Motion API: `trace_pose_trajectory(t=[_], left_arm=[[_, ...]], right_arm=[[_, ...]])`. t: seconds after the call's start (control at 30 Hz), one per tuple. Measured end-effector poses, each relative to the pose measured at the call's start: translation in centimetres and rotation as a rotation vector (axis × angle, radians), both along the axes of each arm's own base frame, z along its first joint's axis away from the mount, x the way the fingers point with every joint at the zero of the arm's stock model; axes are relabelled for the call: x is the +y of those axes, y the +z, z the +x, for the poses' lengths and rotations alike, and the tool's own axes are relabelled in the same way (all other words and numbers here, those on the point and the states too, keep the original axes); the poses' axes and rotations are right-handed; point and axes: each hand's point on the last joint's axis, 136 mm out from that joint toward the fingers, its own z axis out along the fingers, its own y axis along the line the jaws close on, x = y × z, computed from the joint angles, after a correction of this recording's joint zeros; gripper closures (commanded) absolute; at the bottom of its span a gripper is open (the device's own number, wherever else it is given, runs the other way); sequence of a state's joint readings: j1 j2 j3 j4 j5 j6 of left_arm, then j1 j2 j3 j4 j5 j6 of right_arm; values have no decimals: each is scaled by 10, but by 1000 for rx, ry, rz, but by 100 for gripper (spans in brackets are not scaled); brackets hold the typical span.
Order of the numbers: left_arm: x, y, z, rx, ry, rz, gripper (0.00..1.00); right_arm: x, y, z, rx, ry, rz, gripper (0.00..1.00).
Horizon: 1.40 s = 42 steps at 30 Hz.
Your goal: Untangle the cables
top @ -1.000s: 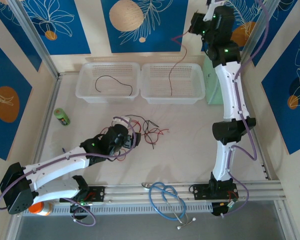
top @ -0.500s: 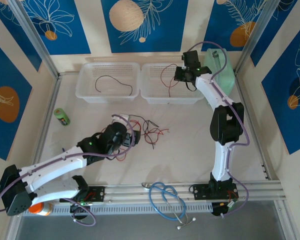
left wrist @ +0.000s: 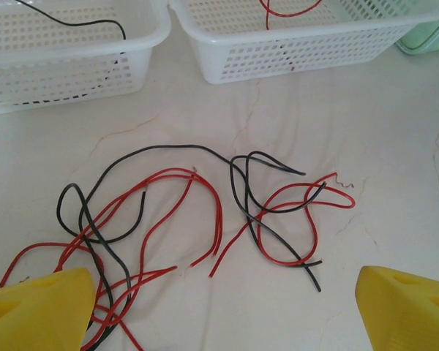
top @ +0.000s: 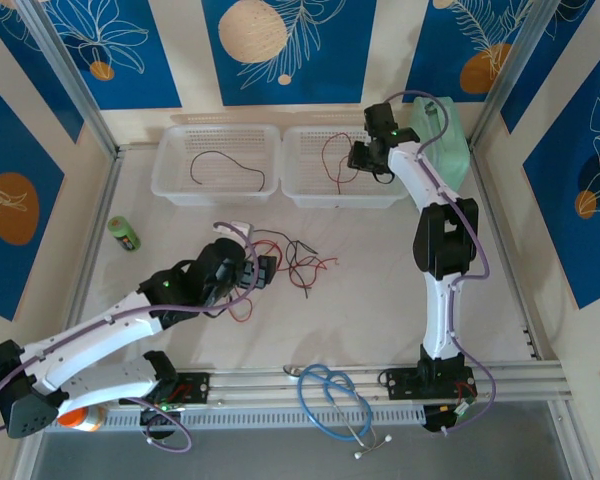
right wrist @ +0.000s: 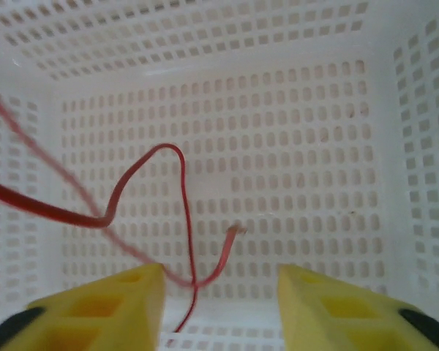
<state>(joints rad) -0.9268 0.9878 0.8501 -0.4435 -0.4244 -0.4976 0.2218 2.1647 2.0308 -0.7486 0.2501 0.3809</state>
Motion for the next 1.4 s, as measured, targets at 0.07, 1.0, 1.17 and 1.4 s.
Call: trace_pose_trajectory(t=[0.07,1.0,1.17,1.4], left_arm=[[2,1,-1,10,3,5,9],[31,-38,-12,349,273,80,24],[38,-37,2,346,315,45,31],[60,-56,11,397,402,20,44]], right_arm=[[2,11,3,-21,4,10,37],[-3,144,-244,-220,120,204,37],[8,111,-277,-139,150,221,42],[13,97,-296,-99,147,226,43]])
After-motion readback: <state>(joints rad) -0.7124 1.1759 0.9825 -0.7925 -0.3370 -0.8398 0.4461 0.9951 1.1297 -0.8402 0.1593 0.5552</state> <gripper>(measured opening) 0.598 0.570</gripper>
